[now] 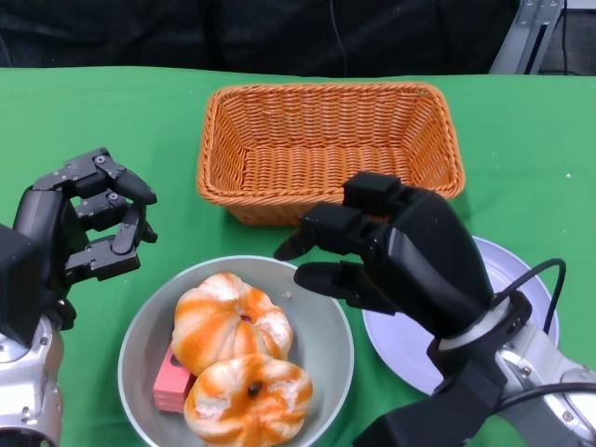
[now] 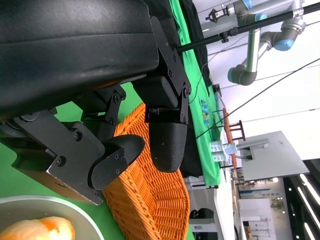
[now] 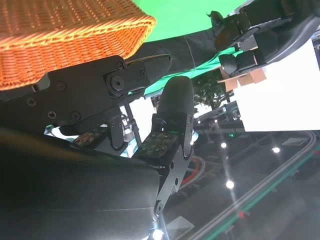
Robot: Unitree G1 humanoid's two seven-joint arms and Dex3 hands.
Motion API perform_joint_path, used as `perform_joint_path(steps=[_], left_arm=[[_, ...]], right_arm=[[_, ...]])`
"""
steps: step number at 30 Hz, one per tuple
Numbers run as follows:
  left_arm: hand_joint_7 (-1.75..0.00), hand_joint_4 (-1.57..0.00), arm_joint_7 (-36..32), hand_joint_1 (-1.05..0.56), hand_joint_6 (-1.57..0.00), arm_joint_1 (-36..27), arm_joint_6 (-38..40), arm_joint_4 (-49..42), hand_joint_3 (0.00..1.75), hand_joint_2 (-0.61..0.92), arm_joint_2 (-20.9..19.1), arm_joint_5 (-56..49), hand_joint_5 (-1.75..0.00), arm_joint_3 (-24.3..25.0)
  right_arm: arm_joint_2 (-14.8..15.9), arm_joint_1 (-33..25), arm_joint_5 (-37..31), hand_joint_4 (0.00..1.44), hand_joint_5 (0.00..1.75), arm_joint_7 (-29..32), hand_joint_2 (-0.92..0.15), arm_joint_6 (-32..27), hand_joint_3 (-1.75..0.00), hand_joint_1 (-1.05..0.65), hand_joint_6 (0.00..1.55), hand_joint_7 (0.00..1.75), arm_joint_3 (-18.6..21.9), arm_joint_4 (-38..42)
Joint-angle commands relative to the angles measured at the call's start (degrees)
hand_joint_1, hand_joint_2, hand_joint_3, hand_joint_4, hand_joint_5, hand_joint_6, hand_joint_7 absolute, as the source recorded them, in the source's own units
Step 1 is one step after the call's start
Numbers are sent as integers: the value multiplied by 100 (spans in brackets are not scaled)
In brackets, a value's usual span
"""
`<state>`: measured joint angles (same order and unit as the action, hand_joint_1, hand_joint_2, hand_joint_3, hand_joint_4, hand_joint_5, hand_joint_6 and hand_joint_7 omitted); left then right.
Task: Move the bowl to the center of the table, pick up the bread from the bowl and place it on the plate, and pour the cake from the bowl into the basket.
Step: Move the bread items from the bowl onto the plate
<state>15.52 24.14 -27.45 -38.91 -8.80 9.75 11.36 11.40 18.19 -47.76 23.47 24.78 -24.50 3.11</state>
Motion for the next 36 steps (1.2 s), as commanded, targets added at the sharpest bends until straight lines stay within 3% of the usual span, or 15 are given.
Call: perform_joint_path(steps=[1,2,5,8,12,17,23,26,31,34,36], left_arm=[[-127,-83,-69,-1,-87,35,-118,21,120,46,-53,-11,-150,38],[-127,-83,-69,-1,-87,30,-113,32,120,45,-42,-6,-150,37],[-127,-83,-78,-1,-87,9,-117,67,122,45,-31,-29,-150,17],[-126,-83,-93,-2,-87,-3,-80,105,122,46,-24,-34,-150,9],[-125,-82,-83,-2,-87,-3,-8,125,120,47,-32,-23,-149,8],[-122,-82,145,-1,-87,-15,233,222,113,49,23,284,-145,65],[-119,-82,192,0,-88,-56,216,282,110,51,22,314,-145,61],[-119,-84,191,-5,-88,-74,118,267,93,60,9,257,-147,44],[-121,-85,138,-8,-88,-115,153,356,85,63,21,225,-148,27],[-121,-85,-42,-8,-88,-147,205,465,84,63,44,111,-148,10],[-127,-82,-285,-4,-88,-186,294,621,100,58,98,-5,-153,-4]], right_arm=[[72,-123,13,78,128,-180,-91,-12,-1,-30,79,78,-4,-104],[101,-134,-26,77,125,-297,-91,-40,-1,-30,78,75,-40,-127],[192,-168,-48,72,87,-745,-89,-107,0,-34,83,24,-133,-219],[245,-164,-30,67,58,-1111,-90,-118,0,-44,75,3,-205,-285],[216,-165,-60,58,34,-1291,-87,-140,0,-57,63,0,-274,-302],[162,-70,-276,46,18,-1408,-86,-213,0,-67,50,0,-429,-191],[11,-33,-517,41,13,-1196,-85,-256,0,-76,44,0,-589,4],[-132,-7,-712,33,8,-997,-82,-314,0,-79,40,0,-722,170],[-205,26,-847,31,6,-1073,-83,-490,-1,-80,40,0,-842,249],[-215,45,-930,31,6,-1102,-84,-554,-1,-80,40,0,-940,324],[-230,79,-1066,31,6,-1165,-85,-642,-1,-83,38,0,-1091,467]])
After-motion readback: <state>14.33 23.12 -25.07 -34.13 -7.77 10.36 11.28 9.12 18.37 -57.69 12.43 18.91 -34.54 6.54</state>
